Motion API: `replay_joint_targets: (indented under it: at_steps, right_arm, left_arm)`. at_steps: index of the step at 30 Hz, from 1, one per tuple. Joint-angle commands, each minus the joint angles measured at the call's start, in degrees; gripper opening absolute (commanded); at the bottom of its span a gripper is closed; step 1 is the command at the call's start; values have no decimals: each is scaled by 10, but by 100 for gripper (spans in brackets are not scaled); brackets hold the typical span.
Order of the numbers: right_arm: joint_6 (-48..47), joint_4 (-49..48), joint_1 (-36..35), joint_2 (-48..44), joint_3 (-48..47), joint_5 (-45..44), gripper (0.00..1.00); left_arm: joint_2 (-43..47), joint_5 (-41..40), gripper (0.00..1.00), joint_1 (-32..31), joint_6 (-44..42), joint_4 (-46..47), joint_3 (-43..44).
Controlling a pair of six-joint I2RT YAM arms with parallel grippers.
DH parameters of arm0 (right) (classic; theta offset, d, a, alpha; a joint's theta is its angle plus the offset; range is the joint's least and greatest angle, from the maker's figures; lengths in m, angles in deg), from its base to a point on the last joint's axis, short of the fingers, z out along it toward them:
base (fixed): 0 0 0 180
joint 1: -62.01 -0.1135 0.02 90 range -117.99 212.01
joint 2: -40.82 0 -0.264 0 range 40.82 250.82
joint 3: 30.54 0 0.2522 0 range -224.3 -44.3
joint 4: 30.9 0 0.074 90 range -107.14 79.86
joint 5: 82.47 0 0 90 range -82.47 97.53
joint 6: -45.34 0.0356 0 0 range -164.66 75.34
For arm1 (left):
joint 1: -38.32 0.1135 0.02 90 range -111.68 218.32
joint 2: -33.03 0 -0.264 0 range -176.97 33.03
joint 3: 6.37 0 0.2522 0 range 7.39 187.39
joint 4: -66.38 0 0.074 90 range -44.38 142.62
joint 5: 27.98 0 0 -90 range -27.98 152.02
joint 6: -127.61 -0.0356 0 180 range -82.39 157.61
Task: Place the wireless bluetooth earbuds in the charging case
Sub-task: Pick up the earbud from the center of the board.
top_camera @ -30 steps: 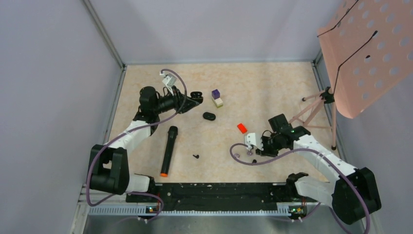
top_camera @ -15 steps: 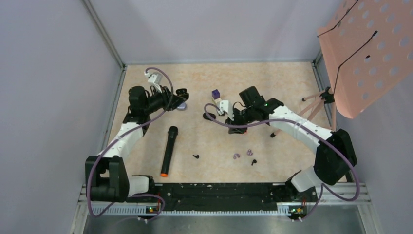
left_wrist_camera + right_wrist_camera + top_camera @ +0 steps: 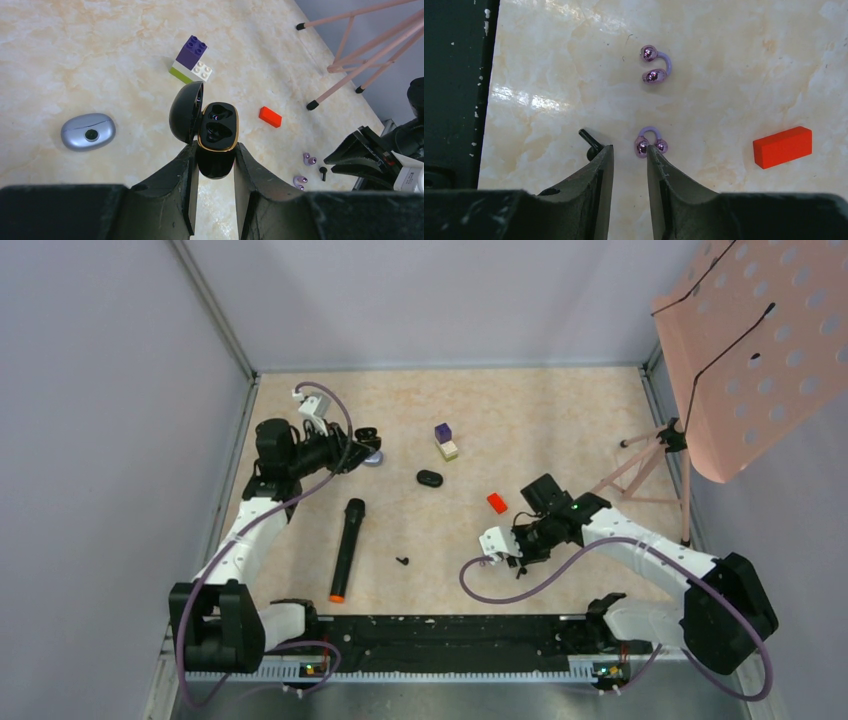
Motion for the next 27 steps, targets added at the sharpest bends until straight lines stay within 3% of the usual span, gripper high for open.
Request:
replay_joint_targets:
  at_steps: [1, 12, 27]
  right_arm:
    - [-5, 6, 6, 6, -7, -11, 31]
    - [71, 44, 6, -12, 28, -44, 31]
    - [122, -15, 6, 37, 36, -42, 32]
  left_arm:
    - [20, 12, 0, 2, -15, -7, 22]
    - [25, 9, 0, 2, -7, 0, 16]
    - [30, 8, 0, 2, -7, -6, 8]
